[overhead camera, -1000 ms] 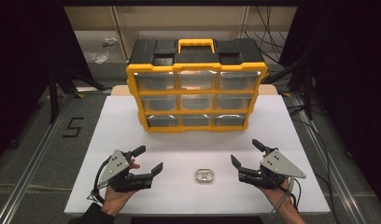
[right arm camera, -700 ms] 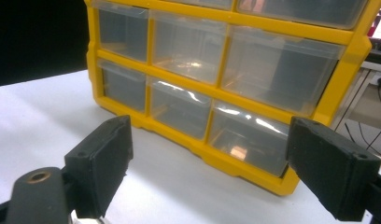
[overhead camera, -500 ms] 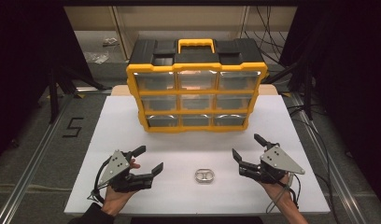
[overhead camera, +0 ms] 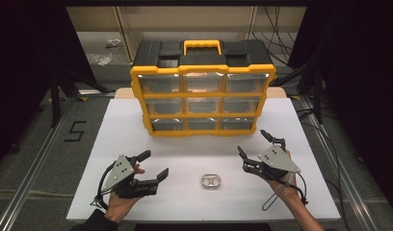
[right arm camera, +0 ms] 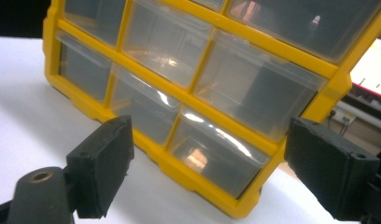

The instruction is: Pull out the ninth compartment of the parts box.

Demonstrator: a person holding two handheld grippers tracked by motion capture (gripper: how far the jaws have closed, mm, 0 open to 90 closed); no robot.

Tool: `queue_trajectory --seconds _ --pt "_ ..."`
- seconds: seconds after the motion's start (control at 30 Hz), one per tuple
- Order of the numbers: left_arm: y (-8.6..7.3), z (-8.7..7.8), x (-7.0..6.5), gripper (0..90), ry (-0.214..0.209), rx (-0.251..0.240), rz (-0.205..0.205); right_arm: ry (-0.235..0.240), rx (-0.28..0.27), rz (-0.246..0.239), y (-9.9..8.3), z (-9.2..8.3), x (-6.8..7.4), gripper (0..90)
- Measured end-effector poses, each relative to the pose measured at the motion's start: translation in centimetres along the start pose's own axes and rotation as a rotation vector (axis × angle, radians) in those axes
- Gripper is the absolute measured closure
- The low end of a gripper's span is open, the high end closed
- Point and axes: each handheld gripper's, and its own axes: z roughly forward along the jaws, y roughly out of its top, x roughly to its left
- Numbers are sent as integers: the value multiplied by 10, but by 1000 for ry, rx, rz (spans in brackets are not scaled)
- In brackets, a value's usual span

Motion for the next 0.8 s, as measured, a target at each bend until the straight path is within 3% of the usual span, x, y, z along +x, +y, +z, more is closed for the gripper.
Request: queue_trajectory --seconds 0.17,0.33,0.43,0.8 --pt "0 0 0 157 0 0 5 2 13 -72 0 8 6 173" --pt "0 -1 0 158 -1 -2 4 -32 20 -199 1 16 13 186" --pt "0 -1 -1 158 0 0 10 -64 30 -304 -1 19 16 190" --pt "0 -1 0 159 1 1 9 -84 61 -353 -3 30 10 203"
